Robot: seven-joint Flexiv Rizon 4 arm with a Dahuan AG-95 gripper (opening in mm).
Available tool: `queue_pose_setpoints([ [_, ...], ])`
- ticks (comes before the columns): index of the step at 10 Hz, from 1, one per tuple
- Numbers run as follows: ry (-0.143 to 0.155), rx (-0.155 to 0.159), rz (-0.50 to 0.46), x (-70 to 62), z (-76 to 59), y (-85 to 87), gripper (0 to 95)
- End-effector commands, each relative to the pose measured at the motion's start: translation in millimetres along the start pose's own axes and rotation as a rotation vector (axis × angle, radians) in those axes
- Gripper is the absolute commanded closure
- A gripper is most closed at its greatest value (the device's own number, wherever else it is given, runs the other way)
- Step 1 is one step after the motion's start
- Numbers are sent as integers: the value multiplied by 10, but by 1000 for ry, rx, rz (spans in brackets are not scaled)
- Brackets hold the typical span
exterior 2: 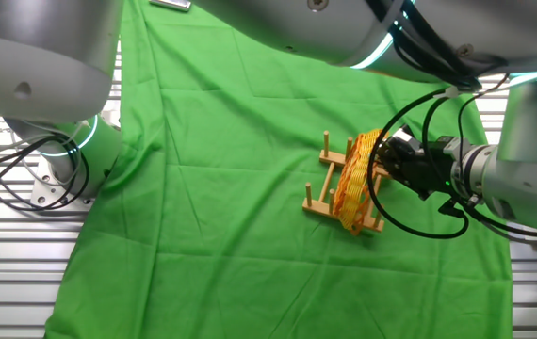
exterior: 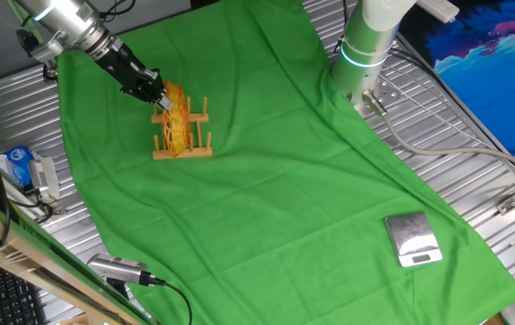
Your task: Take the dish off the dish rack
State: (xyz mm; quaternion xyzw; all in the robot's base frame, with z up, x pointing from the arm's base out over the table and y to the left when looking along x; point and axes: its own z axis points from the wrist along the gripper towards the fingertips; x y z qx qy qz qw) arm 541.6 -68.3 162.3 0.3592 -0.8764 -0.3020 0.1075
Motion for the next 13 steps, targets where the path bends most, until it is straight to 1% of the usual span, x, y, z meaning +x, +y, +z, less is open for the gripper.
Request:
queue_pose_setpoints([
  [1,0,0,0,0,0,-1,950],
  [7,0,0,0,0,0,-1,950],
  [8,-20,-69,47,-7,-81,101,950],
  [13,-19,-65,42,-8,-79,100,950],
])
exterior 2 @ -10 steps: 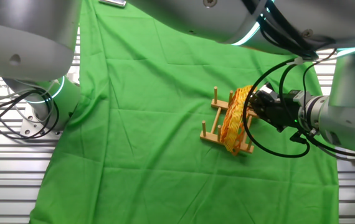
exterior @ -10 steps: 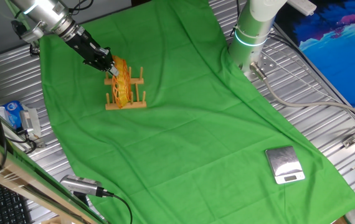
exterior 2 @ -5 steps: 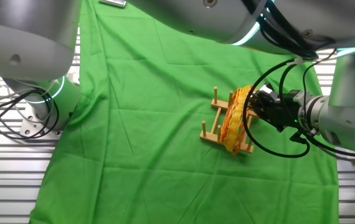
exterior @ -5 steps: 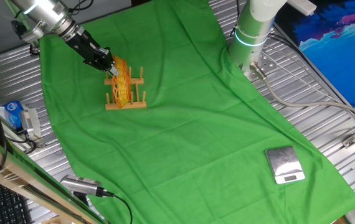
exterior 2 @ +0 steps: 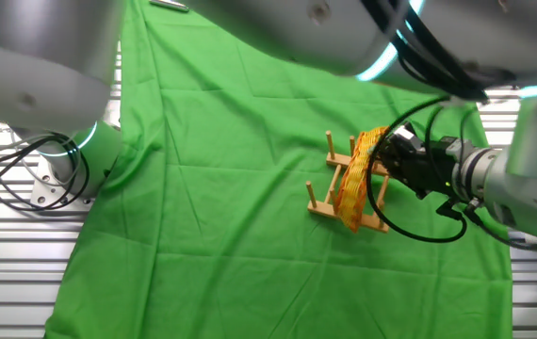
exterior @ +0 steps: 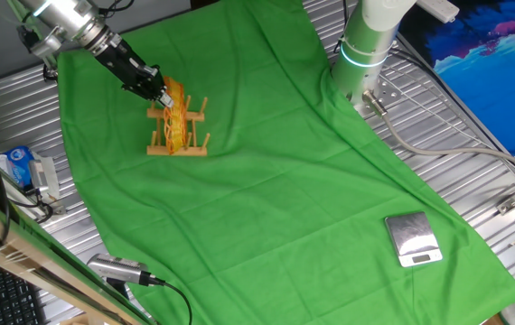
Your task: Take the dish off the dish rack
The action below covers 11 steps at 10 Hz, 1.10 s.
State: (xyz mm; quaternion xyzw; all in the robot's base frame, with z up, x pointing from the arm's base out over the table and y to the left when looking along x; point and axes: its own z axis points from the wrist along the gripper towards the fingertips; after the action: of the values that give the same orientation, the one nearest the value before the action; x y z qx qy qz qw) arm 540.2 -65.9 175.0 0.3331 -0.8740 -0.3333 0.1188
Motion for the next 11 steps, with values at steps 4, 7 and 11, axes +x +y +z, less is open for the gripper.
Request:
queue_pose_setpoints([
  [4,3,13,-5,3,6,1,950],
  [7,9,22,-1,4,0,12,950],
  [11,17,32,-2,9,-16,50,950],
])
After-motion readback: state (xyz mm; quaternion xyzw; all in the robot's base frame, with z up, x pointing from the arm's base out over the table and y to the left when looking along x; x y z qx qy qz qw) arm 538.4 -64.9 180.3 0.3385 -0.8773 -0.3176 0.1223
